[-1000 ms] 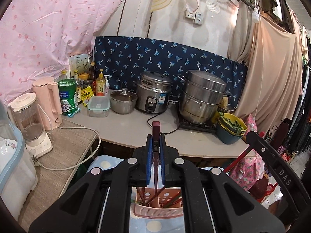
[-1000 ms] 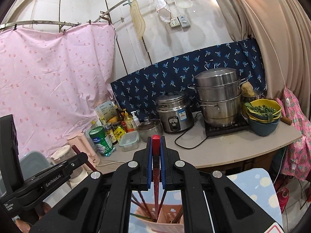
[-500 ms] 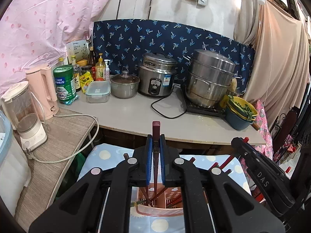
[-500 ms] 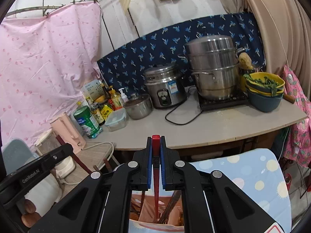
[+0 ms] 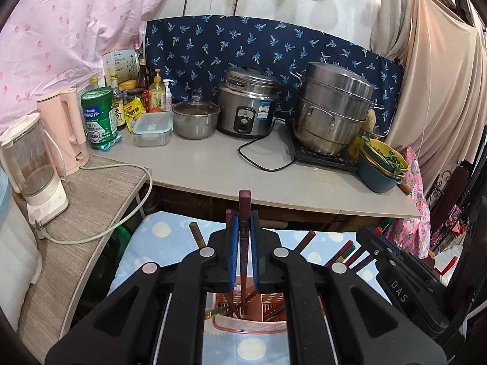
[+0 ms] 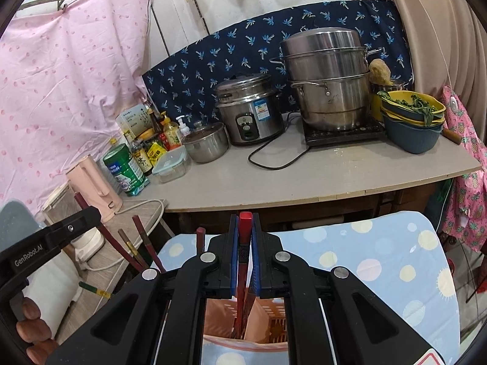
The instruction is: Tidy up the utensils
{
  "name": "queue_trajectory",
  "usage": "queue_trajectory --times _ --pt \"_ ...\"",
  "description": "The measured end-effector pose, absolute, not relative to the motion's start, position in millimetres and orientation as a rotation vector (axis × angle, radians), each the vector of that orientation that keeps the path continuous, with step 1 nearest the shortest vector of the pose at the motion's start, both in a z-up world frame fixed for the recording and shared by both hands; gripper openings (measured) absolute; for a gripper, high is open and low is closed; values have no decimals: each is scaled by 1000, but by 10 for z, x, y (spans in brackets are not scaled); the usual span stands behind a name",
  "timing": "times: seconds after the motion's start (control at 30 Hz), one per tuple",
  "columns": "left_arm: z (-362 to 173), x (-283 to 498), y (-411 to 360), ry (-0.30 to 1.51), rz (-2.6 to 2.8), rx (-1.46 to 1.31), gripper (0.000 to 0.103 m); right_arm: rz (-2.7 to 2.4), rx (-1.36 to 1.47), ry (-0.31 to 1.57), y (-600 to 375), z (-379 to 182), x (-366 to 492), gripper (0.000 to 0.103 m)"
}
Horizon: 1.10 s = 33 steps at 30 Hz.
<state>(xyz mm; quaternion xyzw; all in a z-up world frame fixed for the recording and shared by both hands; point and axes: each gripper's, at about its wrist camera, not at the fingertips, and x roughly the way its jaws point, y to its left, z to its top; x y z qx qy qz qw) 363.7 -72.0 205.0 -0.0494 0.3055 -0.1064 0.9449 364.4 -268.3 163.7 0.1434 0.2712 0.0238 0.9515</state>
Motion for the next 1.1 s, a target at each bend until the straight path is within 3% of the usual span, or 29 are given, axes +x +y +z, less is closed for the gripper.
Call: queue_trajectory --times 0.1,0.17,0.23,0.4,0.67,0.9,1.1 --pt "2046 3613 -685 619 -215 -107 8 37 281 536 -2680 1670 3581 17" --pt "2058 3575 -659 613 -213 -110 18 35 285 524 -2696 1701 3529 25" --pt "2082 3520 -635 593 -198 -110 38 36 295 509 -2724 1750 3447 31" --pt "2104 3332 -628 573 -178 -77 43 39 294 491 -2758 1823 3173 44" --pt "1814 2830 -614 591 -135 -8 67 -16 217 519 -2660 1615 2541 71" --pt "1409 2466 -573 660 -115 19 79 -47 180 581 -2606 1323 2050 84" --pt "1238 2174 -570 662 -92 43 91 -60 126 612 -2474 1173 1805 85"
